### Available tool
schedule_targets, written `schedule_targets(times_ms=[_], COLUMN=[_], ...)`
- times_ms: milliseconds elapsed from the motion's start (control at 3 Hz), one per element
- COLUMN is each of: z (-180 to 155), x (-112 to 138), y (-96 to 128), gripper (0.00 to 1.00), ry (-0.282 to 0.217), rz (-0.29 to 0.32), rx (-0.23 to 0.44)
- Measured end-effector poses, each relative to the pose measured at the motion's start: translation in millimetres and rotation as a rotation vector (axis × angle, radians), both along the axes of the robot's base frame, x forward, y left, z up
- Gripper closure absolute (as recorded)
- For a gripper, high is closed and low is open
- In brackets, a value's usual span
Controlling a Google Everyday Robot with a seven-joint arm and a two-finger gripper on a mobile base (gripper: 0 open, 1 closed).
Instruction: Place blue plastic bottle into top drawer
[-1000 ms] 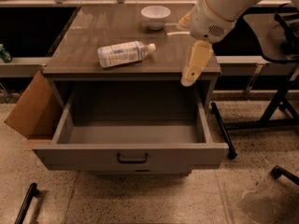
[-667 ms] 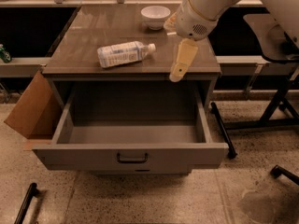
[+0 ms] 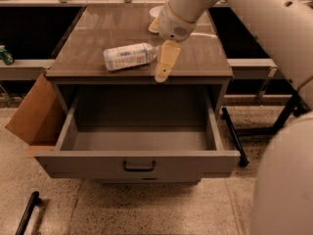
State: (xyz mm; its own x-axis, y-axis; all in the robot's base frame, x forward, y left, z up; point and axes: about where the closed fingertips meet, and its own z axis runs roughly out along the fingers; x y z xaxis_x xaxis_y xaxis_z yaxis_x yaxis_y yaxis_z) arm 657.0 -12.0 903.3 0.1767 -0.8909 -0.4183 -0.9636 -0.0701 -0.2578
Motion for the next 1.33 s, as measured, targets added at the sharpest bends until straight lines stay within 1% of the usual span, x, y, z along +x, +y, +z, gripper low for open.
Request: schedule_targets(times_ms=[333,1000,1333], z=[-11,-23,-37], x=[21,39,43], y=[32,71,85], gripper=[0.00,0.00,0.00], ry=[0.014,0.041,0.070], rz=[0.042,0.106,0.128], rx=[-0.007,-0.020,-0.038])
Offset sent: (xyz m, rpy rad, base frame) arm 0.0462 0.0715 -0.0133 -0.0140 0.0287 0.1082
